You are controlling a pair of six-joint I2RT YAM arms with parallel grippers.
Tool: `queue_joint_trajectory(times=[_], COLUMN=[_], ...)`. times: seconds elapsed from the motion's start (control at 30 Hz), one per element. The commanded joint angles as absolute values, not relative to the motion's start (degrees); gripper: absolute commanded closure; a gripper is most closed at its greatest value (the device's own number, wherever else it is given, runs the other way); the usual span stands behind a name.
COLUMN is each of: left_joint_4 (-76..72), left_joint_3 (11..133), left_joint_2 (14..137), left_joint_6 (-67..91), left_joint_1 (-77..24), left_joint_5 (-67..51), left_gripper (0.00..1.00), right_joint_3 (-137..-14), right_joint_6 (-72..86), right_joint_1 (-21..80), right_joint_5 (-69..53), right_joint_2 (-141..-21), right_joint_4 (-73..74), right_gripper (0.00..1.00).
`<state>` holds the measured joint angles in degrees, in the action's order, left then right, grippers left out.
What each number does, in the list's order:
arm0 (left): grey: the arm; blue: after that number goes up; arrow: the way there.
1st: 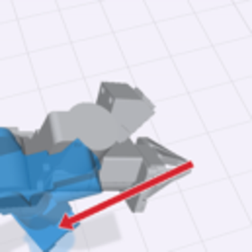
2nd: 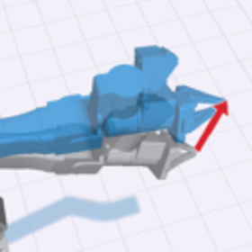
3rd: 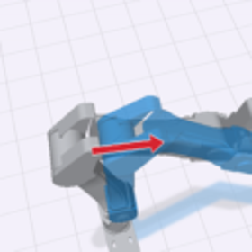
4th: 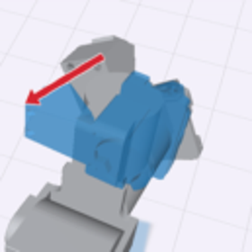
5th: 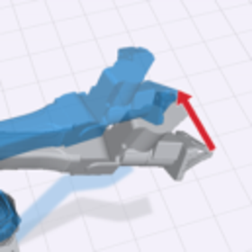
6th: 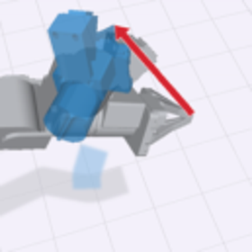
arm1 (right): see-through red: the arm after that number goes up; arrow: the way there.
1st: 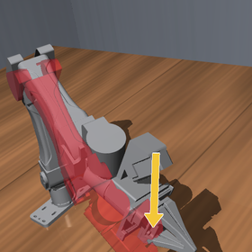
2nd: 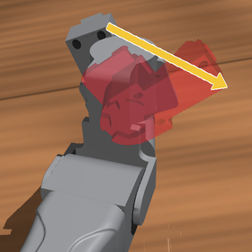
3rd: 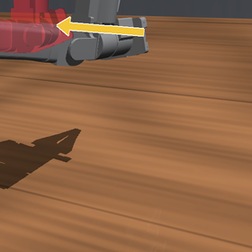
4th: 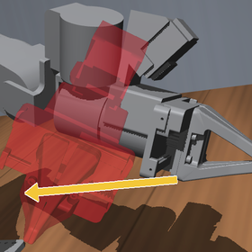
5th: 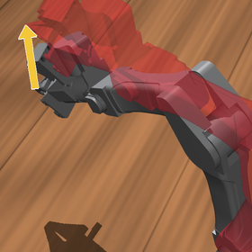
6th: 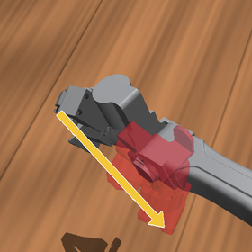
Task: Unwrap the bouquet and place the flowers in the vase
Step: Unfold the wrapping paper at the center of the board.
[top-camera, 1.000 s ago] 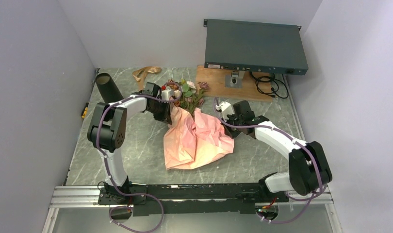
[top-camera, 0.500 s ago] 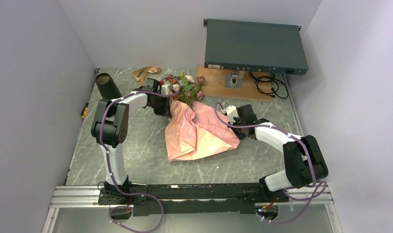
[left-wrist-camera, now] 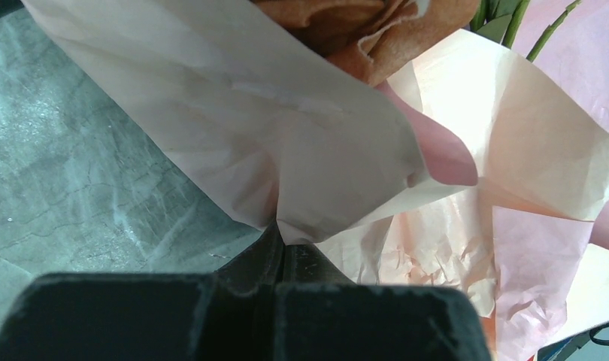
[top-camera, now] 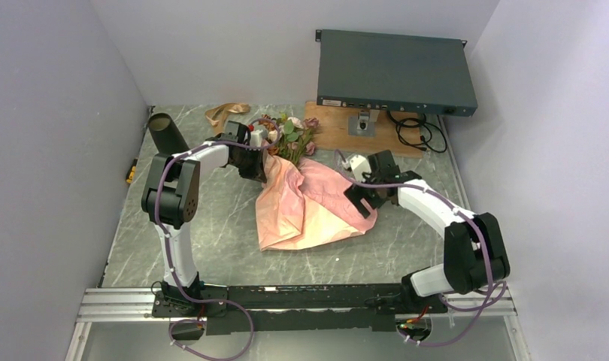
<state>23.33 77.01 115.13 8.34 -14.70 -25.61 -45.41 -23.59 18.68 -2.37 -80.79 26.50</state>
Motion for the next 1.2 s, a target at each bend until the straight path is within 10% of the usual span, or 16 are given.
queue_joint_trajectory(times=[0.0,0.27,0.6,1.17], left_joint_4=[22.22,22.58,22.63,24.62], left_joint_3=[78.11,78.23,78.41,82.90], left_joint_2=[115.15,115.72,116.02,119.05], left_joint_6=[7.43,8.00,7.93,6.14], left_joint_1=[-15.29,-15.29,-15.13,-12.80], left_joint_5=[-25.71,-25.64,-25.48,-27.05], left_gripper=[1.00,1.00,1.00,1.00], right_joint_3=[-56.07,-66.82,-73.03,-59.09], right_joint_6=[-24.26,-22.77,-28.01,-38.26], right_joint_1=[18.78,23.63,24.45,16.55], right_joint_5=[-11.50,-16.19,-21.46,-18.63], right_joint_2=[-77.80,-86.70,-101.43,-103.03], right_joint_4=[31.68,29.90,33.74,35.81], right_gripper=[0.08,0.08,0.33,0.42])
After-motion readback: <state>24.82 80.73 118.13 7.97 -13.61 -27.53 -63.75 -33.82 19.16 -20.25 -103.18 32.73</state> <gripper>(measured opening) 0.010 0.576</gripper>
